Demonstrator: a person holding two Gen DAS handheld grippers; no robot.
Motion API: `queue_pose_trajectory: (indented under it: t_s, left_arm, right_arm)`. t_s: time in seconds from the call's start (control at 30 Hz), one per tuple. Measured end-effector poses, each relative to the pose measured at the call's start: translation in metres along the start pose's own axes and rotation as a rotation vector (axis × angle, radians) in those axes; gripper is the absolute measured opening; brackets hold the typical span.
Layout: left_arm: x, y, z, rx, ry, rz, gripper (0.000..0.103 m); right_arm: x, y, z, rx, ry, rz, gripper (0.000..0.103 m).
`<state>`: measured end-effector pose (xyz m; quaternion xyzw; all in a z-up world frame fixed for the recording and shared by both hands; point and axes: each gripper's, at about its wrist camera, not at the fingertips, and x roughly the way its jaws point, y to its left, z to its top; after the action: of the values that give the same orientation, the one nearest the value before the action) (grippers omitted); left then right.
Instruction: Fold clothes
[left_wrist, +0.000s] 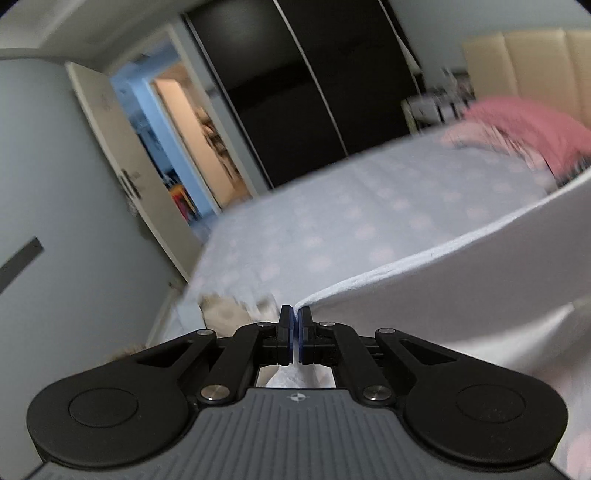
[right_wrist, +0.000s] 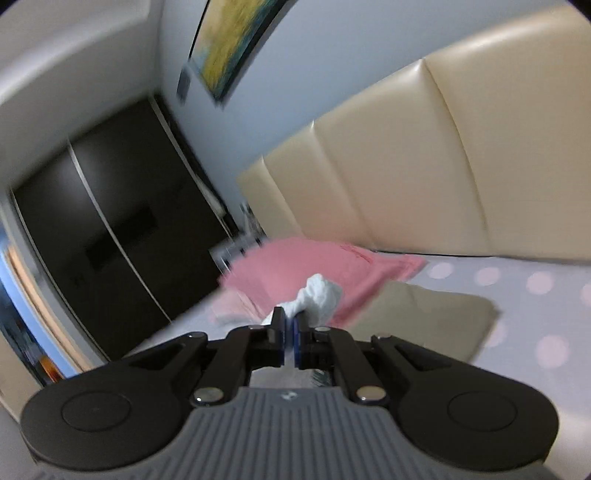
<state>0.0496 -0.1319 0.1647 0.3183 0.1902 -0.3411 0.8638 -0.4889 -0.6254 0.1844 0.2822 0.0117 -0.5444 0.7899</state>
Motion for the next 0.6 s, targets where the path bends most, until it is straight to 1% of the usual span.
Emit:
queue_pose_trajectory:
  t_s: [0.07, 0.17, 0.23, 0.3, 0.43, 0.6]
  left_arm:
    - [0.005, -0.007, -0.023, 0.037, 0.068, -0.045, 0.001]
    - [0.005, -0.023, -0.055, 0.108, 0.160, -0.104, 0.001]
    - [0.005, -0.034, -0.076, 0.156, 0.221, -0.143, 0.001]
    - [0.005, -0.045, -0.097, 0.205, 0.281, -0.182, 0.001]
    - [0.006, -0.072, -0.134, 0.322, 0.397, -0.251, 0.001]
    - [0.011, -0.099, -0.177, 0.454, 0.514, -0.312, 0.001]
  right_arm:
    - [0.000, -0.015, -0.017, -0.048, 0.081, -0.041, 0.004]
    - [0.005, -0.049, -0.052, -0.084, 0.229, -0.120, 0.004]
    - [0.005, -0.074, -0.074, -0.069, 0.322, -0.178, 0.004]
    - [0.002, -0.098, -0.089, -0.033, 0.390, -0.236, 0.004]
    - [-0.010, -0.124, -0.108, -0.025, 0.482, -0.342, 0.004]
    - [0.003, -0.132, -0.138, -0.115, 0.597, -0.461, 0.004]
